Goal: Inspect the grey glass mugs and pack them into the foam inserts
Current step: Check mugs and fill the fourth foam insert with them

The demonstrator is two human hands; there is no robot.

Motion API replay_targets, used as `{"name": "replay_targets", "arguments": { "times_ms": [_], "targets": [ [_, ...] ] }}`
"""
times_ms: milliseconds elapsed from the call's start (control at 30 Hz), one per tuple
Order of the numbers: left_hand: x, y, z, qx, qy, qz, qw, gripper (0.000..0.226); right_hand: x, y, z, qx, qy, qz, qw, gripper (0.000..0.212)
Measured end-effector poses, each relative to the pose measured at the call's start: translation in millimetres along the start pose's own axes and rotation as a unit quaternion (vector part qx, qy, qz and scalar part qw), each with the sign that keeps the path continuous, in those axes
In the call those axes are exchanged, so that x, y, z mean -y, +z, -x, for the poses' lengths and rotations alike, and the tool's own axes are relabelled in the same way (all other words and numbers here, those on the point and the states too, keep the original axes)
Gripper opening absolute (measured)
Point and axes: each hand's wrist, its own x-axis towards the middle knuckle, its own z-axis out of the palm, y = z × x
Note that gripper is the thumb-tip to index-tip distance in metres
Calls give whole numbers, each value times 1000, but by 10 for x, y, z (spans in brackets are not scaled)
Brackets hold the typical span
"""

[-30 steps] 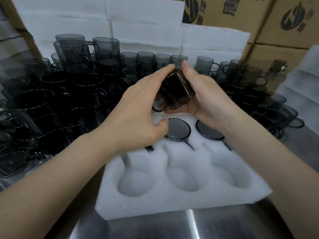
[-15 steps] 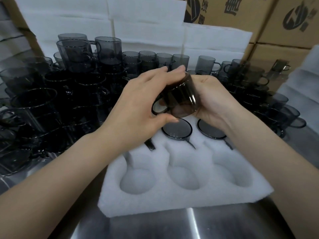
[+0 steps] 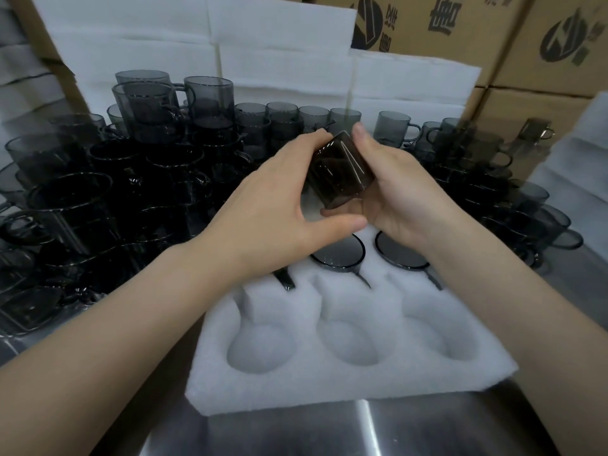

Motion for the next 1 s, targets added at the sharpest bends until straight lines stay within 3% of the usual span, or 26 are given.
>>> {"name": "replay_targets", "arguments": {
  "times_ms": [167,267,400,633,833,1000],
  "targets": [
    [-139,50,-226,-64,-12,-8,998,57,4,-61,-30,-21,8,-83,996,40],
    [-167,154,-262,-89,-6,66,994,56,13,-99,-32,-54,-3,-120,991,34],
    [-28,161,-222,-56,9,197,979,63,11,-132,-27,-48,-39,-112,992,26],
    [59,140,-204,-9,13,320,947,64,9,-150,-22,-41,-50,-125,990,23],
    [27,157,-188,33,33,316,948,69,-21,-144,-65,-78,-55,-107,990,22],
    [-15,143,-197,47,-12,285,957,83,-21,-115,-72,-97,-45,-96,990,26]
  ]
}}
